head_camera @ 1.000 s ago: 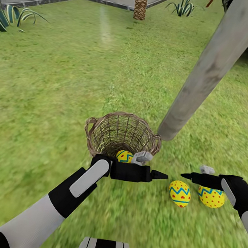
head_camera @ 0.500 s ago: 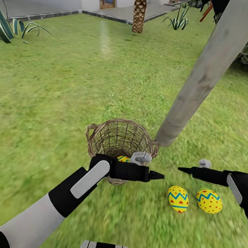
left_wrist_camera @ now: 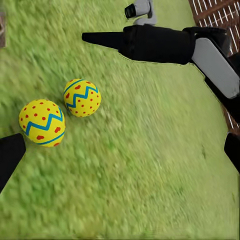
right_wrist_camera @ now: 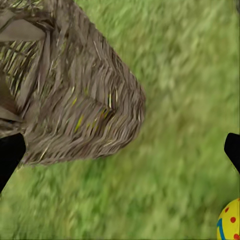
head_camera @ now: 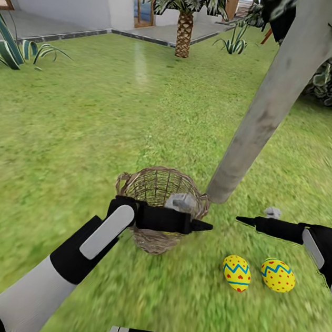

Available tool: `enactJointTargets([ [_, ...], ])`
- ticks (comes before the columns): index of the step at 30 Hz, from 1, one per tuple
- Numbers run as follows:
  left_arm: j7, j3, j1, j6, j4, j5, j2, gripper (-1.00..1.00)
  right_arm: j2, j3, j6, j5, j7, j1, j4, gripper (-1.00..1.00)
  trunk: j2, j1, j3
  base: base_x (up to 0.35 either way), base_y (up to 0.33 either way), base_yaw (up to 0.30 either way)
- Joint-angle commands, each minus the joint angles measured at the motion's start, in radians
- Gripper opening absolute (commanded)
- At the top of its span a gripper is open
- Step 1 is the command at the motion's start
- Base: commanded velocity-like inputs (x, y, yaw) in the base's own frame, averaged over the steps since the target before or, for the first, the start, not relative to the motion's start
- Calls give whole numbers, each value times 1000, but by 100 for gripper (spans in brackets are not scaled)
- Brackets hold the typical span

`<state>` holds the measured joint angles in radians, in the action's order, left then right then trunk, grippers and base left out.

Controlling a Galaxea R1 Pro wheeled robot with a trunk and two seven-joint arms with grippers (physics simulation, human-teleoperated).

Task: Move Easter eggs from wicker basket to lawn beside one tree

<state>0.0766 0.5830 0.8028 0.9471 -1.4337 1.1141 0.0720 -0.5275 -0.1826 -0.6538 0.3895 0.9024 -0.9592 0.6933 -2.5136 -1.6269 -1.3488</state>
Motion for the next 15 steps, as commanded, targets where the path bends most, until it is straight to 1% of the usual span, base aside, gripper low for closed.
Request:
enactJointTargets([
  [1, 8, -6, 6, 9, -6, 7, 6, 100, -7, 2, -12, 8, 4, -7, 6, 100, 0, 0, -1, 0, 0, 0],
  [4, 8, -23, 23, 24, -23, 6, 11, 100, -24, 19, -23, 7, 11, -24, 23, 100, 0, 0, -1, 0, 0, 0],
  [5, 8, -28, 19, 23, -29, 6, 13, 100, -30, 25, -22, 4, 12, -30, 29, 100, 0, 0, -1, 0, 0, 0],
  [7, 9, -17, 8, 21, -17, 5, 16, 100, -41, 30, -20, 1, 15, -34, 21, 100, 0, 0, -1, 0, 0, 0],
  [10, 9, 0, 2, 18, -5, 4, 20, 100, -55, 33, -17, -2, 16, -17, 15, 100, 0, 0, -1, 0, 0, 0],
  [12, 8, 11, 1, 18, -8, 4, 21, 100, -57, 34, -17, -2, 16, -10, 16, 100, 0, 0, -1, 0, 0, 0],
  [15, 7, 28, 1, 19, -22, 4, 19, 100, -54, 33, -17, -6, 10, -8, 17, 100, 0, 0, -1, 0, 0, 0],
])
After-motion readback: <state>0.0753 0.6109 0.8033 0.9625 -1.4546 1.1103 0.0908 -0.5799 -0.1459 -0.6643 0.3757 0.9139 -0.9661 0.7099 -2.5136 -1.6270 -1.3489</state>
